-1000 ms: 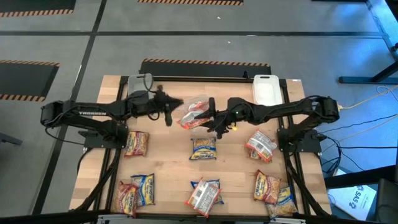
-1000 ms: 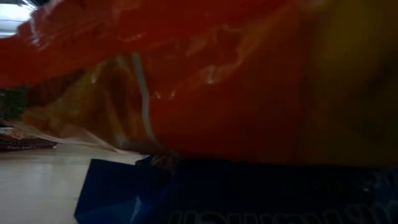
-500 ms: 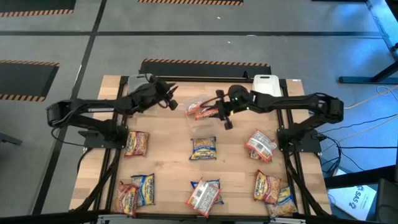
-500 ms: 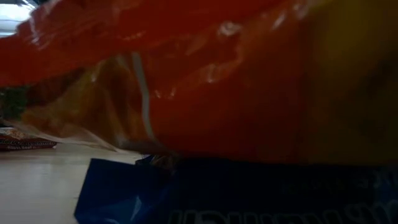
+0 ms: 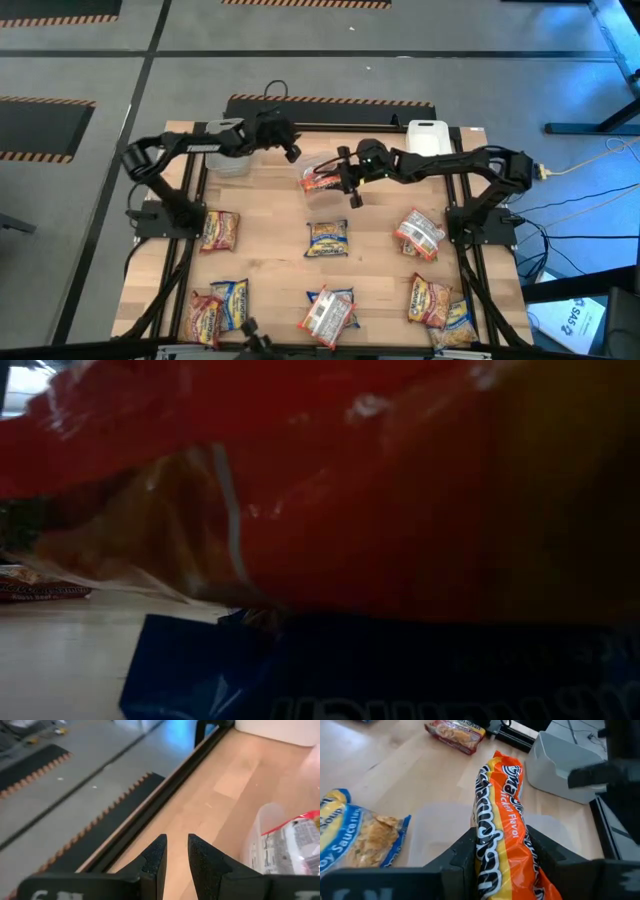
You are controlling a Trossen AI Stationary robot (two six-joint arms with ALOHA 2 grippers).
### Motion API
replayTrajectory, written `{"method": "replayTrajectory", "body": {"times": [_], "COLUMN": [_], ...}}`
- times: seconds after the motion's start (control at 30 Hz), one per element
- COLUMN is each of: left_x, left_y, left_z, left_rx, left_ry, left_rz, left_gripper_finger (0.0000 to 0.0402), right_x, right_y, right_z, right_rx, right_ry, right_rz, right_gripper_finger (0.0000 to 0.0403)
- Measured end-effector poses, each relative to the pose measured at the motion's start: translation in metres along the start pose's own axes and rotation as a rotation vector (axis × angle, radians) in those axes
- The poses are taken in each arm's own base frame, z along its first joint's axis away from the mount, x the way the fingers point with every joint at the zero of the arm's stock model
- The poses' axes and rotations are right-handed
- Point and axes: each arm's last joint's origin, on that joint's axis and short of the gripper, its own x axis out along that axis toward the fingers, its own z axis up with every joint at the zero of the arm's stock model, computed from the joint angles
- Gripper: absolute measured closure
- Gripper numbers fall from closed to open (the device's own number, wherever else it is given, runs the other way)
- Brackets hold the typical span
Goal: Sort Maruchan noodles
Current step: Adjust the orange noodle on the transparent bin
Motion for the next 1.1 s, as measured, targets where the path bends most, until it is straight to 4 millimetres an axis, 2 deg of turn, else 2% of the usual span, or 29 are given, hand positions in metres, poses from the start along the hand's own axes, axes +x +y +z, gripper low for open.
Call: {"method": "replayTrajectory", "body": {"times": [0.23,0.43,0.6,0.77,1.1], "left_x": [0.028,0.038,0.037,0.037,0.035], "left_y": [0.000,-0.008,-0.011,-0.013,-0.017], "left_z": [0.000,0.000,-0.001,-0.002,-0.007], "left_rx": [-0.014,-0.029,-0.033,-0.037,-0.049], "left_ry": [0.034,0.046,0.055,0.059,0.110], "left_rz": [-0.107,-0.207,-0.290,-0.370,-0.456], "left_gripper_finger": [0.0331,0.0331,0.0331,0.0331,0.0331], "right_x": [0.016,0.029,0.039,0.048,0.050], "right_y": [0.001,0.001,0.002,-0.006,-0.017], "right_z": [-0.012,-0.022,-0.033,-0.043,-0.042], "right_rx": [0.000,-0.009,0.002,0.017,0.025], "right_ry": [-0.004,-0.022,0.012,0.055,0.096], "right_rz": [0.000,-0.011,-0.014,-0.051,-0.149], "right_gripper_finger": [0.0287,0.0286,0.0286,0.0286,0.0285]}}
